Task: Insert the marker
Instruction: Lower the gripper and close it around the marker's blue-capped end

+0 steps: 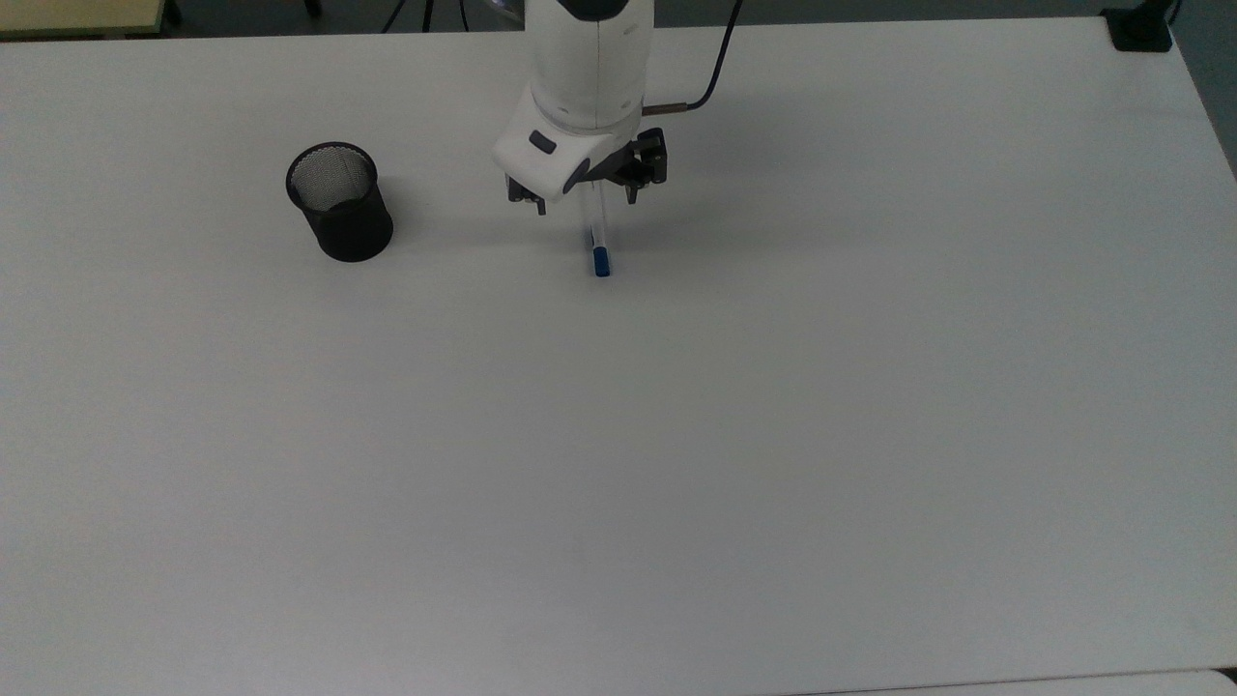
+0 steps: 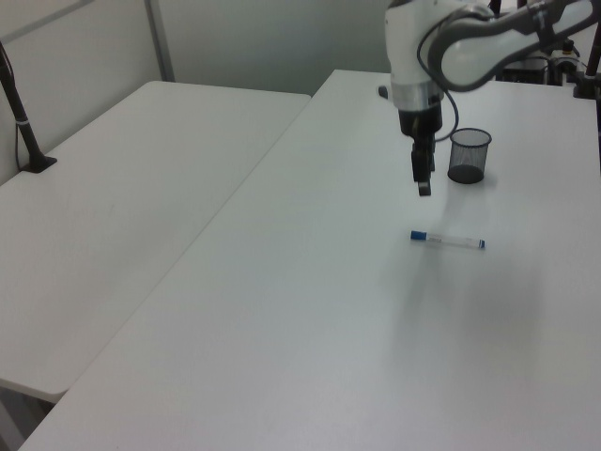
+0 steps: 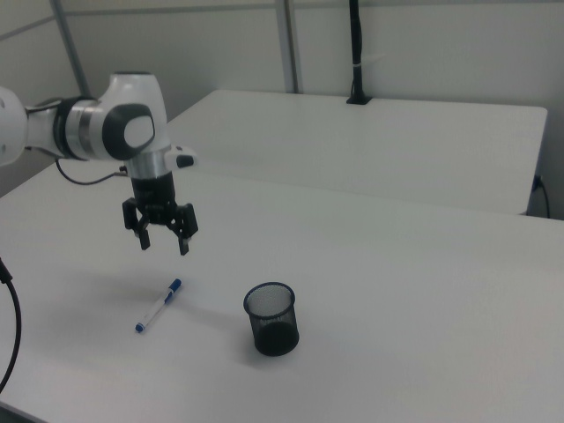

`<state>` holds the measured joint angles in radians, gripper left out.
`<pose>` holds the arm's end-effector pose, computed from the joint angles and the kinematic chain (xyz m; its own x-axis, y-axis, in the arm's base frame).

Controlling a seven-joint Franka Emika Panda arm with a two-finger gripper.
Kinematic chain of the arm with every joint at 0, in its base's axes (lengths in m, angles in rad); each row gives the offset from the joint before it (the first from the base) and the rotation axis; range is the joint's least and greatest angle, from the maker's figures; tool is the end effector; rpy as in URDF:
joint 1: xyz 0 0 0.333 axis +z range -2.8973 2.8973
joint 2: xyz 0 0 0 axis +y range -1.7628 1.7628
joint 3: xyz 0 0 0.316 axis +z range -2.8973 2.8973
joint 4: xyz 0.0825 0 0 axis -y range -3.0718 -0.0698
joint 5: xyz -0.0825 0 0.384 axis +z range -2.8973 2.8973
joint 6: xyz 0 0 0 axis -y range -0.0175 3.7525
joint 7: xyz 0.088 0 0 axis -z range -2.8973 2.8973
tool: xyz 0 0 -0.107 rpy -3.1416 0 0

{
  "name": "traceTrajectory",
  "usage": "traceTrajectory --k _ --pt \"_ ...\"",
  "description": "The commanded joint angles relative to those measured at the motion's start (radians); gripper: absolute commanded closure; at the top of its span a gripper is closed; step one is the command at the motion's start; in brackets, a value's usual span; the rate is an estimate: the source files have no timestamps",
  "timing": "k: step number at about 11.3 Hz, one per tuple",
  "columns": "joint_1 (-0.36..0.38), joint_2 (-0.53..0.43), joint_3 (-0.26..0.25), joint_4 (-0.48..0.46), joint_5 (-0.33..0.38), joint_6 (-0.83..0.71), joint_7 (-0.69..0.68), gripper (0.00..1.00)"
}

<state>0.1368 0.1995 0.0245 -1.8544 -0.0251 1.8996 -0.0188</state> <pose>0.5851 0.0927 0.4019 0.9705 0.1854 -0.1540 0.1899 -0.9817 0.0145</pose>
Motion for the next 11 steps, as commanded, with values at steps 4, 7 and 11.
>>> traceTrajectory --k 4,7,11 --pt "0.016 0.096 0.020 -0.055 -0.012 0.153 0.005 0.25" --pt "0.023 0.135 0.020 -0.052 -0.021 0.167 0.003 0.50" --pt "0.023 0.164 0.020 -0.045 -0.024 0.179 0.003 0.93"
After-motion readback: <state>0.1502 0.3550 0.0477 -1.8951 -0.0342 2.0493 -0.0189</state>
